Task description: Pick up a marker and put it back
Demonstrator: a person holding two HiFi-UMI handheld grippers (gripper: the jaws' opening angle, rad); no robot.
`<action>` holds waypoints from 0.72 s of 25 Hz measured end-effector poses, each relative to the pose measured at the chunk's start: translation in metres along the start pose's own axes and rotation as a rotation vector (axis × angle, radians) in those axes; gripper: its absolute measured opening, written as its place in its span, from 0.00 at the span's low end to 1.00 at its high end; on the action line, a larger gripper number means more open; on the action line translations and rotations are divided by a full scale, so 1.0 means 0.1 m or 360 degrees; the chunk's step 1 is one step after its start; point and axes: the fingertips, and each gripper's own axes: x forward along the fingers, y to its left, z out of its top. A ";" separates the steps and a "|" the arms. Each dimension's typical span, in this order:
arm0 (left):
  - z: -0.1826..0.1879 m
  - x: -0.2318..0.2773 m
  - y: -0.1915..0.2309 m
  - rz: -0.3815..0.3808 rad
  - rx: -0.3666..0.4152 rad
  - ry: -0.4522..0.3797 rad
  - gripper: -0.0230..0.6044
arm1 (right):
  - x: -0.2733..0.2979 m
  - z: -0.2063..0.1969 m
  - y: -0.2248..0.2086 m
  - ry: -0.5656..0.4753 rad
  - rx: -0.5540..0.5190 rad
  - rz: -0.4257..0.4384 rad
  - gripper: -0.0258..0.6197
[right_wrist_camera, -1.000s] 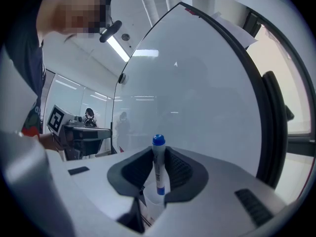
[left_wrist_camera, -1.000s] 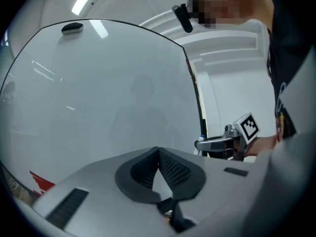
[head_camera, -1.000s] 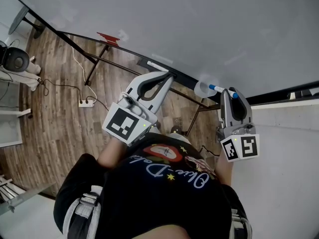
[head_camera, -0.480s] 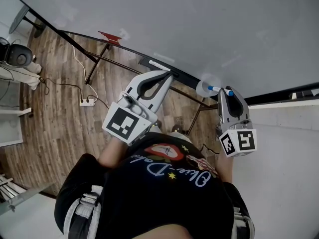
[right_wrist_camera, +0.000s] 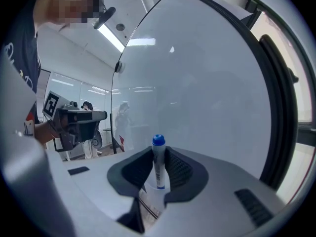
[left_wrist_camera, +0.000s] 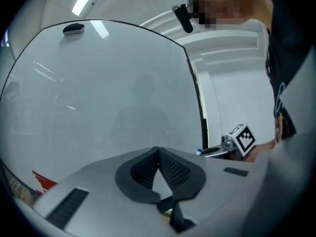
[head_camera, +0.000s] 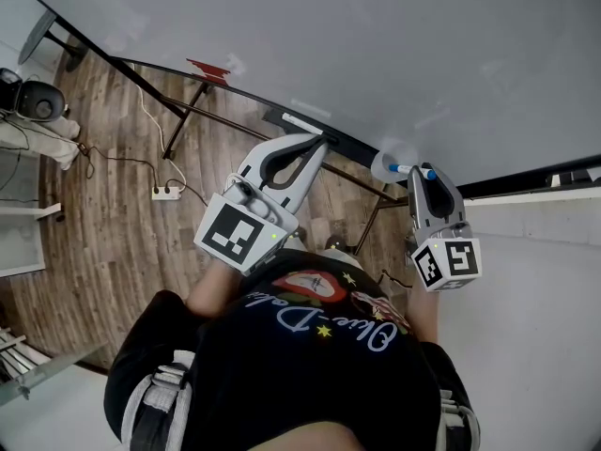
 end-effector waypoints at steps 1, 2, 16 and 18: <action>0.00 0.00 0.00 0.0001 0.0000 0.0000 0.04 | 0.00 -0.02 -0.01 0.0003 0.0009 -0.0001 0.15; 0.00 0.00 0.00 0.0002 -0.0001 0.0000 0.04 | 0.00 -0.03 -0.01 0.0004 0.0020 -0.0001 0.15; 0.02 -0.02 -0.02 0.0003 0.0005 -0.0006 0.04 | 0.04 -0.22 -0.04 0.0079 0.0009 -0.0021 0.15; 0.02 -0.02 -0.02 0.0004 0.0005 -0.0005 0.04 | 0.05 -0.25 -0.04 0.0095 -0.0010 -0.0026 0.15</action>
